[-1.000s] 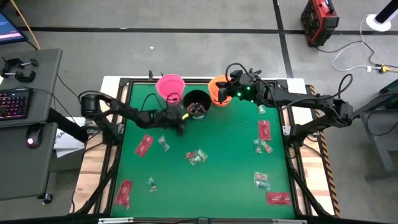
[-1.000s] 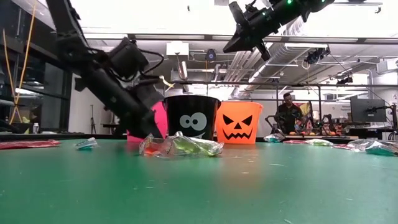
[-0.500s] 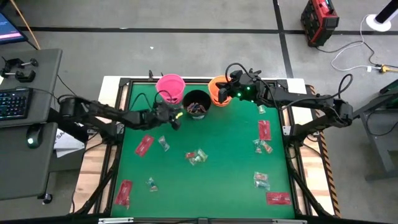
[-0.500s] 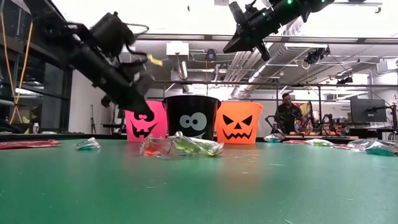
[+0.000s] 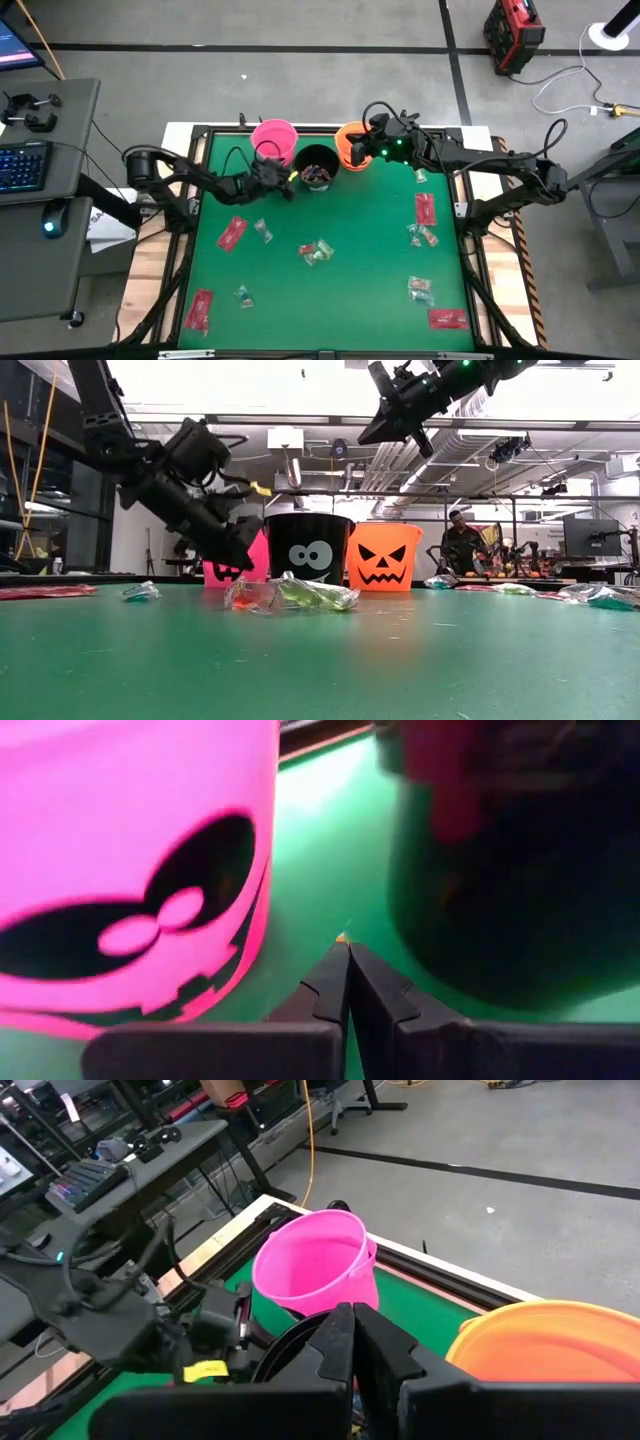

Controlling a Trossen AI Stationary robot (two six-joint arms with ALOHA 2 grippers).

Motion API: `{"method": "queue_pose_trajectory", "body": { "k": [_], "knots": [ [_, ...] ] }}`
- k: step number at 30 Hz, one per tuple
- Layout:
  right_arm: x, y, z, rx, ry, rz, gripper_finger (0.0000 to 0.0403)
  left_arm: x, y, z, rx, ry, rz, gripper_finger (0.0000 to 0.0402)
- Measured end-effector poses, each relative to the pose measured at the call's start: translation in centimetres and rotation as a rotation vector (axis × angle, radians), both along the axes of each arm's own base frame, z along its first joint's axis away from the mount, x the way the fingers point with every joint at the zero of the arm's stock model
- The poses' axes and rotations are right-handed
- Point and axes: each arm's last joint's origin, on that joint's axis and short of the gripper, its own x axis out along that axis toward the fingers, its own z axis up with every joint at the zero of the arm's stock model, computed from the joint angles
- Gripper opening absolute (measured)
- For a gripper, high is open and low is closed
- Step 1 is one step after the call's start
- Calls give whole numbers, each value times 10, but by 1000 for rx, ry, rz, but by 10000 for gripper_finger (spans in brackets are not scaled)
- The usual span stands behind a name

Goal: Sort candy by brand, put in halloween buckets
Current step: Put the red candy into the black bucket

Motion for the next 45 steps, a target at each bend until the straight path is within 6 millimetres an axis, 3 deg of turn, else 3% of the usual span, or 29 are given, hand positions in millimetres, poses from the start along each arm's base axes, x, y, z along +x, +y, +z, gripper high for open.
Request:
{"method": "queue_pose_trajectory", "body": {
  "k": [5,14,20,32,37,45],
  "knots": [
    [0,0,0,1,-1,1,0,-1,1,-10,-13,9,59,0],
    [0,0,0,12,-6,15,0,3,4,0,95,-33,108,0],
    [0,1,0,10,-4,17,0,0,14,-11,58,8,123,0],
    [0,1,-1,14,2,25,0,7,11,-23,-75,-17,-62,0],
    [0,1,-1,17,2,41,0,12,-5,-20,-217,-55,-301,0],
    [0,1,-1,20,4,48,0,10,-53,-11,-348,60,-549,0]
  ]
}}
